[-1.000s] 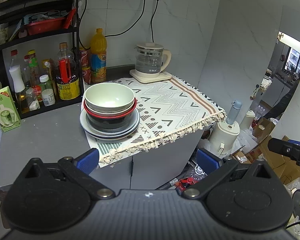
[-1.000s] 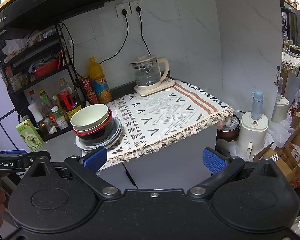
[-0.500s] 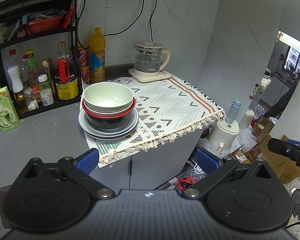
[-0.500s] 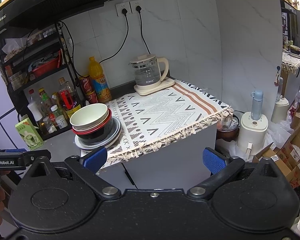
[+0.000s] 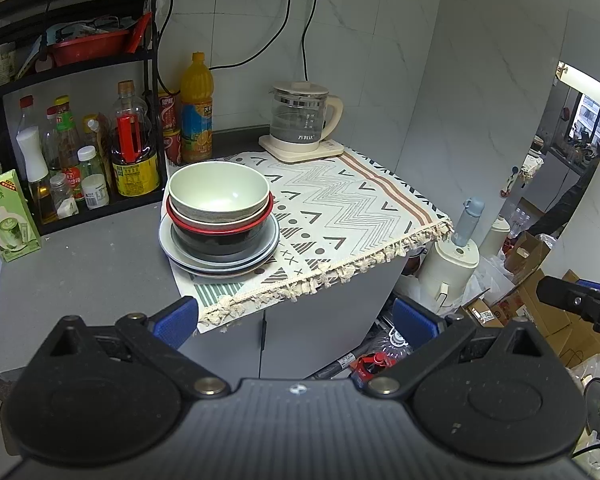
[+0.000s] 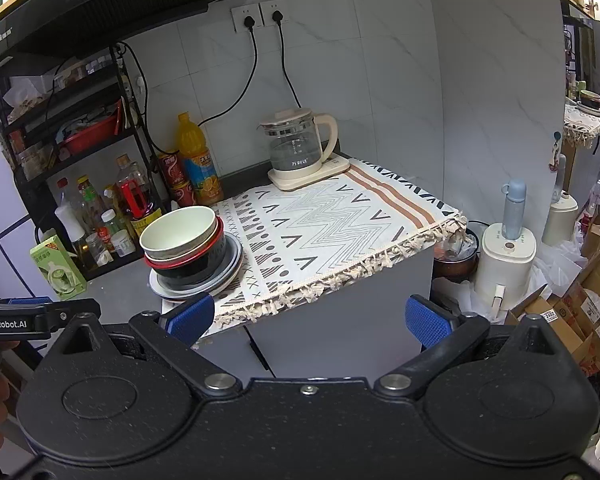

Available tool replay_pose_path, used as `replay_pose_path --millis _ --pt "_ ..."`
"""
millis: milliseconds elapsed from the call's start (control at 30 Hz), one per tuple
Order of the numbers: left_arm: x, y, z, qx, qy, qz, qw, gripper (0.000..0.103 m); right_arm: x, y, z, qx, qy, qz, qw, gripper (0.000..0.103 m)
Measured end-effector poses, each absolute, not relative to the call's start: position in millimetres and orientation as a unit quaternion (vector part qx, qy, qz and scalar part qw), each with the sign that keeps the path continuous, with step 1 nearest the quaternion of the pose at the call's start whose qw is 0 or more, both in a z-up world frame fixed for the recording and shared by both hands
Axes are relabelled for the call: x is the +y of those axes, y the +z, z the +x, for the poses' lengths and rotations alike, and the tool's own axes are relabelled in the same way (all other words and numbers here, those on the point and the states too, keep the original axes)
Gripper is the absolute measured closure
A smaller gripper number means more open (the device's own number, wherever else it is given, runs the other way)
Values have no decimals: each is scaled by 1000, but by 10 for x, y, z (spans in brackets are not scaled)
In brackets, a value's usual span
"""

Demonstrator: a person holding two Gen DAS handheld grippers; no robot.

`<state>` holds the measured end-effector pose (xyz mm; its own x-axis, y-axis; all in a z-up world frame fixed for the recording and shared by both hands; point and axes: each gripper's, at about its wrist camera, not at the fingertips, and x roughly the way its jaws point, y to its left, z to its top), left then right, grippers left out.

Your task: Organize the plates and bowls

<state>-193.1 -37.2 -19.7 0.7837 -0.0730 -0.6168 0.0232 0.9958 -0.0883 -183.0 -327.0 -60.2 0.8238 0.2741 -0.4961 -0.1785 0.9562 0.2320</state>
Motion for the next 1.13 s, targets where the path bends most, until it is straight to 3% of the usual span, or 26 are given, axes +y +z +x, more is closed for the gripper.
replay_pose_path --millis 1133 --pt "-403 -274 -1864 334 -26 -37 942 1 -3306 -642 -1739 278 129 94 947 0"
